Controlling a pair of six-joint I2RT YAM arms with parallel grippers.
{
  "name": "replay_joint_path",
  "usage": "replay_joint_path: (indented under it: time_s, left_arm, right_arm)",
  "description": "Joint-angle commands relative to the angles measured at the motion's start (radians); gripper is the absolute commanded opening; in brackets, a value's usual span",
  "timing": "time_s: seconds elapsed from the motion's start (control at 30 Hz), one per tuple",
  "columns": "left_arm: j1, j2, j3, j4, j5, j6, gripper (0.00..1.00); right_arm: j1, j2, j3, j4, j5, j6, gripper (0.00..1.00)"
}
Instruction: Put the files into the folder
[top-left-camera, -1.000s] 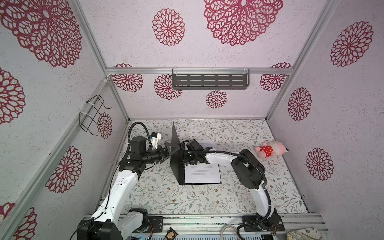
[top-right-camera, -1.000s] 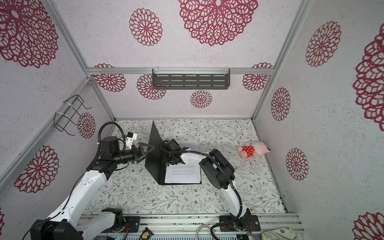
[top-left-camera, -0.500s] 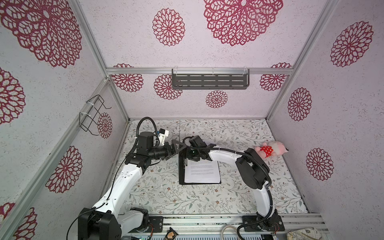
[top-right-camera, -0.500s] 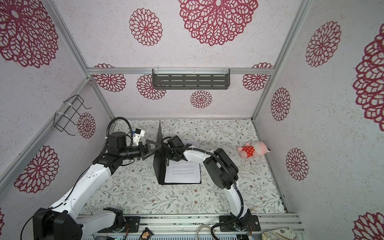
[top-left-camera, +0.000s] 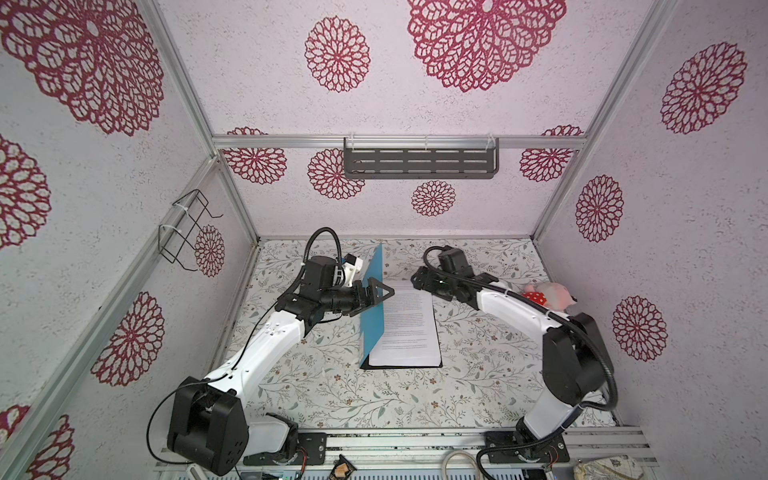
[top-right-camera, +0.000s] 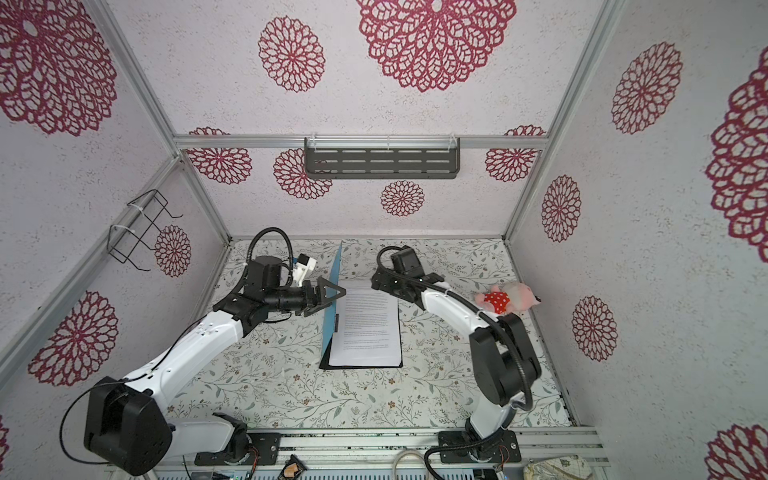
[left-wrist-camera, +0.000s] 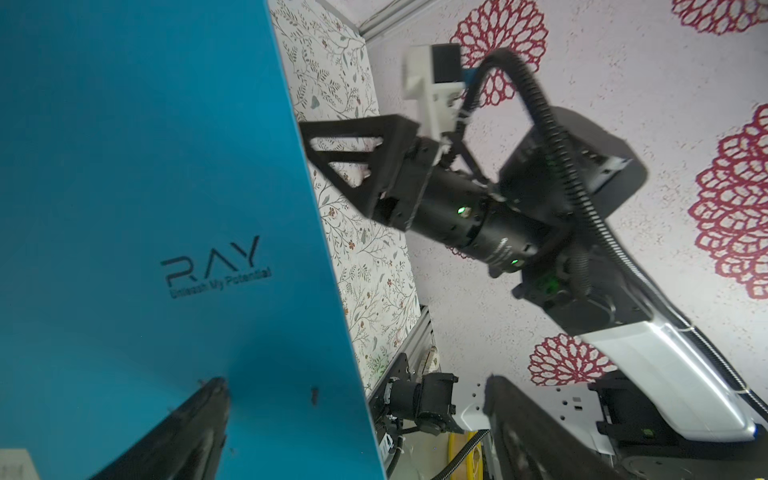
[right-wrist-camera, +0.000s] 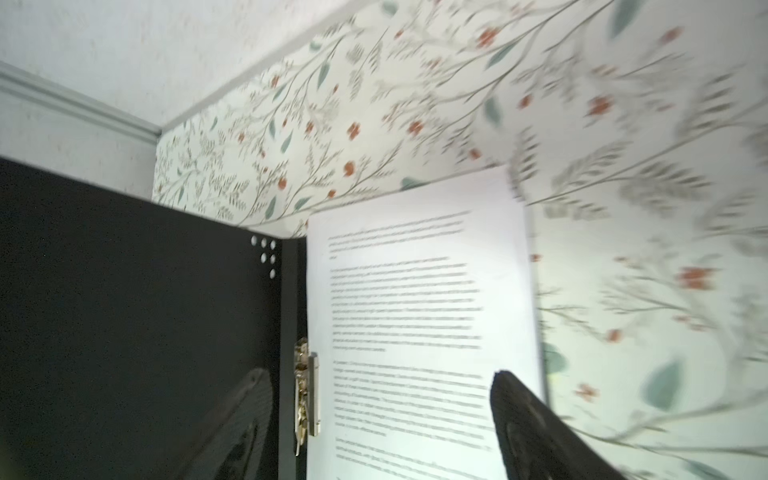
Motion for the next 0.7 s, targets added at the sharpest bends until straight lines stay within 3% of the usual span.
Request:
replay_joint_path:
  time_s: [0.0,0.23,0.4,0.5,0.67]
  left_arm:
    - [-0.067,0.099,0.051,0.039,-0.039,0.026,0.99]
    - [-0.245,0.467,0.218,0.112,-0.05,0.021,0.99]
    - [-0.294,0.671,0.325,0.128,-0.041,0.004,0.99]
    - [-0.28,0.601,0.326,0.111,-0.059,0.018,0.99]
    - [-0.183,0.271,0.255,0.04,-0.198,0.08,0.99]
  right_arm:
    - [-0.066,-0.163,-0.044,-0.062,0.01,-0.069,0.99]
    - [-0.255,-0.459,-0.171,-0.175,0.0,-0.127,0.99]
    - [-0.334,-0.563,-0.196,-0.257,-0.001,-0.158,0.99]
    - [-0.339,-0.589,-0.201,-0.272,0.007,-0.175,0.99]
    - [-0.34,-0.621,-0.232,-0.202,0.065,-0.215,0.99]
